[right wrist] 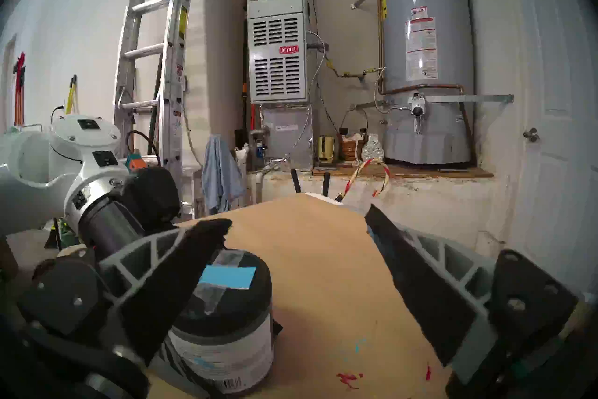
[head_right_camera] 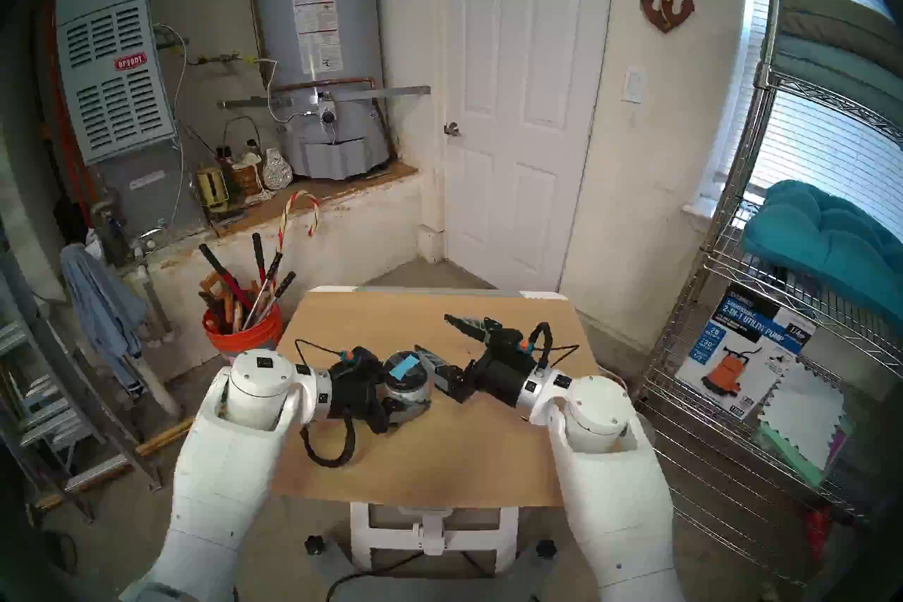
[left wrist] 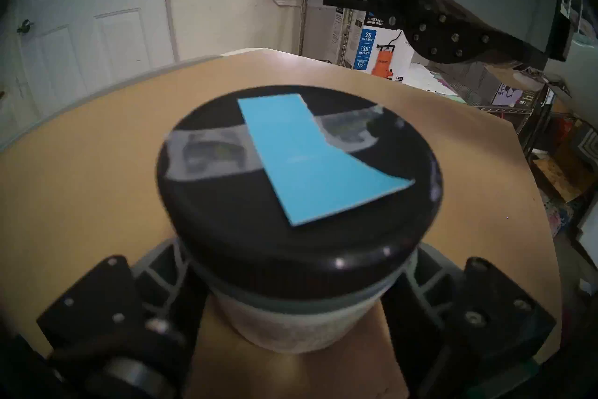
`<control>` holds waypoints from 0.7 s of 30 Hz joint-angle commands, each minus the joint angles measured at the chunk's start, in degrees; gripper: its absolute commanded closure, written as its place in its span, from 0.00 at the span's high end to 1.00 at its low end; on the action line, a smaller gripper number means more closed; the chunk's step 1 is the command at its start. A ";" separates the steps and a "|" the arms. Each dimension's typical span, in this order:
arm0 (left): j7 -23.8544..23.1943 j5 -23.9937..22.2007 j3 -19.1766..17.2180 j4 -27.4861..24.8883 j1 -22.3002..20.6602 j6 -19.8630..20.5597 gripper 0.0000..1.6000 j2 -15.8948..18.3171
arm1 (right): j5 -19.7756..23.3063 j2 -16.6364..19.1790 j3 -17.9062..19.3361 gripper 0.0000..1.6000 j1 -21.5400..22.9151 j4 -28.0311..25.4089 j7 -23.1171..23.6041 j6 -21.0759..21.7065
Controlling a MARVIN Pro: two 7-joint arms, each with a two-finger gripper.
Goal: Open paint jar
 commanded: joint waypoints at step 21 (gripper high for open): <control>-3.55 -0.12 -1.46 -2.67 0.70 -0.37 1.00 2.80 | 0.71 0.08 0.62 1.00 0.50 -1.24 0.74 -0.40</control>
